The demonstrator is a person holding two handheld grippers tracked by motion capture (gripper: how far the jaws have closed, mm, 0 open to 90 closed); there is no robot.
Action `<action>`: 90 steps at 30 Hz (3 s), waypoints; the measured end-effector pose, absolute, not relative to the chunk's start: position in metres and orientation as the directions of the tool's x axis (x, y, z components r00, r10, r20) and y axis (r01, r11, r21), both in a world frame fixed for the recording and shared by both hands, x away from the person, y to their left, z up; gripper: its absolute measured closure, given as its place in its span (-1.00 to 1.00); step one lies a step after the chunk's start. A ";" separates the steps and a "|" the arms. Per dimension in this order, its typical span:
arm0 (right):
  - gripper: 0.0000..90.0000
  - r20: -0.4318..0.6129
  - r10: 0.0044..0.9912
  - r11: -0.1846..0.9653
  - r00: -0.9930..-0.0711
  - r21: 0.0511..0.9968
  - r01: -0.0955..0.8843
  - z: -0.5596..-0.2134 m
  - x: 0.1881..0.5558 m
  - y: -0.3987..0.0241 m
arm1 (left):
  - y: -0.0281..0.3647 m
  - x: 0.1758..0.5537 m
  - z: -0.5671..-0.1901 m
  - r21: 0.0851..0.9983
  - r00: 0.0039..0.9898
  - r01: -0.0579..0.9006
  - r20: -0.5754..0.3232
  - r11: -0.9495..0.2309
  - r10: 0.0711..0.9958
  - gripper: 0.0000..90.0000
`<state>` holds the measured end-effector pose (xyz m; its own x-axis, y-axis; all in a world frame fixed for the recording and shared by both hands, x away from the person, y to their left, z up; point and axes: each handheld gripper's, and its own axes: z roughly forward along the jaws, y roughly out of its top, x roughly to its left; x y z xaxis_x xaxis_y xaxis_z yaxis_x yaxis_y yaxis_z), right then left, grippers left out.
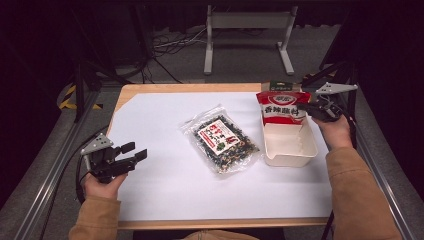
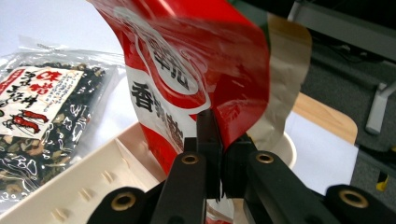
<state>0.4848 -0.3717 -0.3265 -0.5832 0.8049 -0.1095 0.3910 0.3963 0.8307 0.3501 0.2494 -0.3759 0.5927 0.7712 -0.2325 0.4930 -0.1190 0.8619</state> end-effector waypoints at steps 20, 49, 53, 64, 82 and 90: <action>0.25 -0.020 0.835 0.302 -0.550 0.852 0.427 -0.327 0.470 -0.383 | 0.236 0.363 -0.381 0.857 0.658 0.485 -0.226 -0.174 0.718 -0.24; -0.48 -0.013 0.792 0.263 -0.611 0.910 0.321 -0.306 0.374 -0.360 | 0.206 0.377 -0.360 0.849 0.724 0.433 -0.129 -0.302 0.677 -0.67; -0.61 -0.004 0.783 0.249 -0.622 0.918 0.308 -0.312 0.366 -0.353 | 0.204 0.381 -0.360 0.837 0.728 0.460 -0.165 -0.295 0.665 -0.69; -0.83 -0.027 0.752 0.277 -0.659 0.920 0.278 -0.323 0.354 -0.339 | 0.194 0.394 -0.358 0.826 0.722 0.482 -0.185 -0.293 0.667 -0.73; -1.00 -0.076 0.704 0.291 -0.706 0.938 0.189 -0.327 0.345 -0.328 | 0.164 0.428 -0.366 0.788 0.663 0.554 -0.221 -0.269 0.716 -0.91; -1.00 -0.074 0.677 0.293 -0.733 0.940 0.177 -0.325 0.342 -0.321 | 0.157 0.447 -0.381 0.765 0.636 0.594 -0.254 -0.251 0.729 -0.90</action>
<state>0.3423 -0.3212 -0.3250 -0.7326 0.6767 -0.0736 0.1765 0.2933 0.9396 0.4471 0.1573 -0.3809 0.6356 0.7289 -0.2544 0.5937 -0.2509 0.7645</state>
